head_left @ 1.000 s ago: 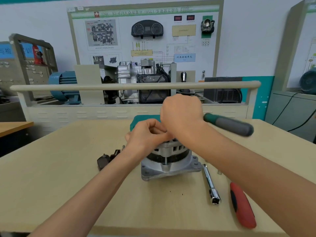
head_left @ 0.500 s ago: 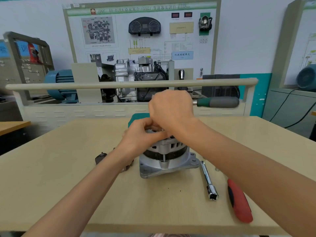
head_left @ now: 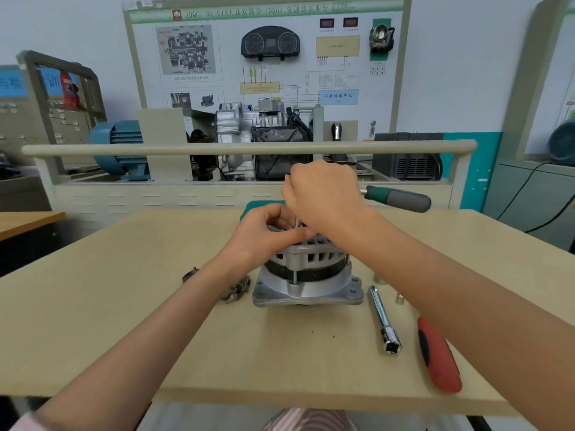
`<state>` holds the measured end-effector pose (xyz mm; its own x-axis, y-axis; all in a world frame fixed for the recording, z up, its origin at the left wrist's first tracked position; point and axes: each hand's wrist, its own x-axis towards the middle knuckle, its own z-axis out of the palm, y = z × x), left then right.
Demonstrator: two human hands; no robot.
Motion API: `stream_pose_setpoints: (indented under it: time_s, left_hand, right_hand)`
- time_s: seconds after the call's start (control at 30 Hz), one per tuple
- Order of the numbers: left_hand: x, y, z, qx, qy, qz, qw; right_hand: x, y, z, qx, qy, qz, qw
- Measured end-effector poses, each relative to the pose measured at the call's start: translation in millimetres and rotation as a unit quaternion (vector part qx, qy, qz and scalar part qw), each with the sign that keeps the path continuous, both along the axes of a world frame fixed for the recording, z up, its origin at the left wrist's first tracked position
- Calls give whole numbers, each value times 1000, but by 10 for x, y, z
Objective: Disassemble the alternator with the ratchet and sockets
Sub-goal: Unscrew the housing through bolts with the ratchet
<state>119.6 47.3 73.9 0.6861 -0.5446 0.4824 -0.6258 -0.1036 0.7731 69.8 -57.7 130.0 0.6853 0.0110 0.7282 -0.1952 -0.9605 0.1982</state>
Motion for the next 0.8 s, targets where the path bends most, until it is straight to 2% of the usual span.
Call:
stream_pose_setpoints:
  time_s: [0.2, 0.33, 0.47, 0.57, 0.63, 0.7, 0.8]
  left_hand:
    - [84, 171, 97, 76, 17, -71, 994]
    - [136, 246, 145, 91, 56, -122, 987]
    - [114, 215, 147, 61, 91, -100, 989]
    - [59, 110, 100, 12, 96, -24, 995]
    - [16, 23, 71, 4, 65, 25, 998]
    - [-22, -19, 56, -3, 52, 38, 998]
    - [-46, 32, 40, 1, 76, 5, 997]
  right_hand:
    - [44, -32, -20, -21, -13, 52, 998]
    - [85, -60, -20, -28, -5, 68, 997]
    - [90, -44, -19, -2, 1, 79, 997]
    - [77, 22, 8, 24, 31, 12, 999]
    - [88, 91, 70, 4, 73, -84, 994]
    - [86, 142, 118, -35, 81, -110, 990]
    - [94, 78, 65, -87, 20, 25, 996]
